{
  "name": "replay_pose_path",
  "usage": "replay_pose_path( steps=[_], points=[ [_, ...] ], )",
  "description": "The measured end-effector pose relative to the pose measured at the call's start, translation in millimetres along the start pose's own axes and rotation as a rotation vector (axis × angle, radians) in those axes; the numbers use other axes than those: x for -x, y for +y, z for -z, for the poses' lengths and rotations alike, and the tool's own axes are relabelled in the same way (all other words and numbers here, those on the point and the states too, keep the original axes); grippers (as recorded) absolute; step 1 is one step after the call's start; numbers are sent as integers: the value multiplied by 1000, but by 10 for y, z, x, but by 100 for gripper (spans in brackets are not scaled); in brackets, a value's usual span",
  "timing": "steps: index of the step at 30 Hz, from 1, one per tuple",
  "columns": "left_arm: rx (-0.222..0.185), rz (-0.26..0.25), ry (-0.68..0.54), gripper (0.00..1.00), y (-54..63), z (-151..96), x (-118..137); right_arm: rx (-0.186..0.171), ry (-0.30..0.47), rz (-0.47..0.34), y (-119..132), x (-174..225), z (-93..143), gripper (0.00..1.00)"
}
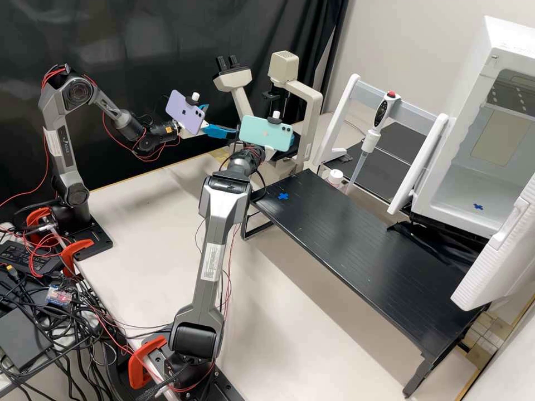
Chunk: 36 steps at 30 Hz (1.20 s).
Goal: Move the petri dish to the bench
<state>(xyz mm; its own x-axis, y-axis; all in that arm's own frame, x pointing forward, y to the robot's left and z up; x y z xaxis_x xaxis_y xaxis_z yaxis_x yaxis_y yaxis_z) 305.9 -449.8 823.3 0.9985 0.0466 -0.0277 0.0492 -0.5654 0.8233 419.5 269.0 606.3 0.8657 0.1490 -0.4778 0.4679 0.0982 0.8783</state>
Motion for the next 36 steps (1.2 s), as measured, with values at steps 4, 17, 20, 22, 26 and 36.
replay_pose_path(
  steps=[4, 17, 20, 22, 26, 36],
  points=[
    [0, 0, 0, 100, 0, 0, 0, -19, 28, 13, 36, 157, 27, 0],
    [0, 0, 0, 100, 0, 0, 0, 0, 72, -50, 187, 930, -2, 0],
    [0, 0, 0, 100, 0, 0, 0, -5, 66, -82, 198, 1104, -87, 0],
    [0, 0, 0, 100, 0, 0, 0, -6, 65, -109, 213, 1229, -141, 0],
    [0, 0, 0, 100, 0, 0, 0, 27, 74, -153, 236, 1467, -258, 0],
    [0, 0, 0, 100, 0, 0, 0, 104, 58, -234, 327, 2082, -749, 0]
  ],
)
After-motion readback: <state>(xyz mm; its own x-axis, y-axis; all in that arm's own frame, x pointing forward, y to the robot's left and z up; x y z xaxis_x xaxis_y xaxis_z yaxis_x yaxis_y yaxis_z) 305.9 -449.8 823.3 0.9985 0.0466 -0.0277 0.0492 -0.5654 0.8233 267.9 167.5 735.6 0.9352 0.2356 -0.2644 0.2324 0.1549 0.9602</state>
